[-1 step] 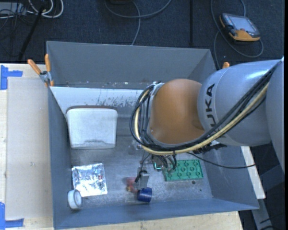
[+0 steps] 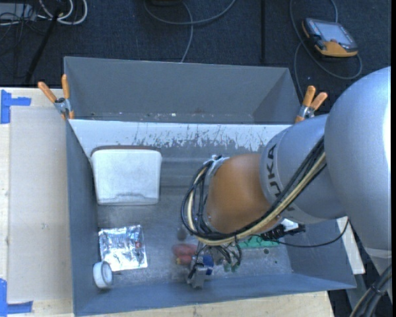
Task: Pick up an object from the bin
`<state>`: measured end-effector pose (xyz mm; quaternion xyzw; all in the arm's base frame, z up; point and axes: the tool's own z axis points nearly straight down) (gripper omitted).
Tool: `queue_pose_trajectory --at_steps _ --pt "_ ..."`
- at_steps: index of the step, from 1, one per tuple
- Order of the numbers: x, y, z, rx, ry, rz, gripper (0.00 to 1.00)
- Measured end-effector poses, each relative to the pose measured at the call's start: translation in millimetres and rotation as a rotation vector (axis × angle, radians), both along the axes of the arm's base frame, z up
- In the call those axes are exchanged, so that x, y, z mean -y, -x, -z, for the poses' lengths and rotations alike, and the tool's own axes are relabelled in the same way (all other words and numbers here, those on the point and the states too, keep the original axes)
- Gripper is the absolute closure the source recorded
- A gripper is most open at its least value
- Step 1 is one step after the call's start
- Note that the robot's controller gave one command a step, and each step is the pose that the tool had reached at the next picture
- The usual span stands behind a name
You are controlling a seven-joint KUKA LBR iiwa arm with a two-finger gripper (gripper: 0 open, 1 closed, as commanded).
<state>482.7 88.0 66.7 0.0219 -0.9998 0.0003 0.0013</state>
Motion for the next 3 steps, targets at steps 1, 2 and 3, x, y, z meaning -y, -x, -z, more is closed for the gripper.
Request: queue_pose_trajectory --at_steps 1,2,3 --pt "-0.1 -0.8 -2.4 0.001 -0.001 0.003 1.00" --pt "3.5 -2.0 -110.0 0.010 -0.001 -0.002 1.00" --pt "-1.7 2.8 -227.0 0.012 -0.002 -0.016 1.00"
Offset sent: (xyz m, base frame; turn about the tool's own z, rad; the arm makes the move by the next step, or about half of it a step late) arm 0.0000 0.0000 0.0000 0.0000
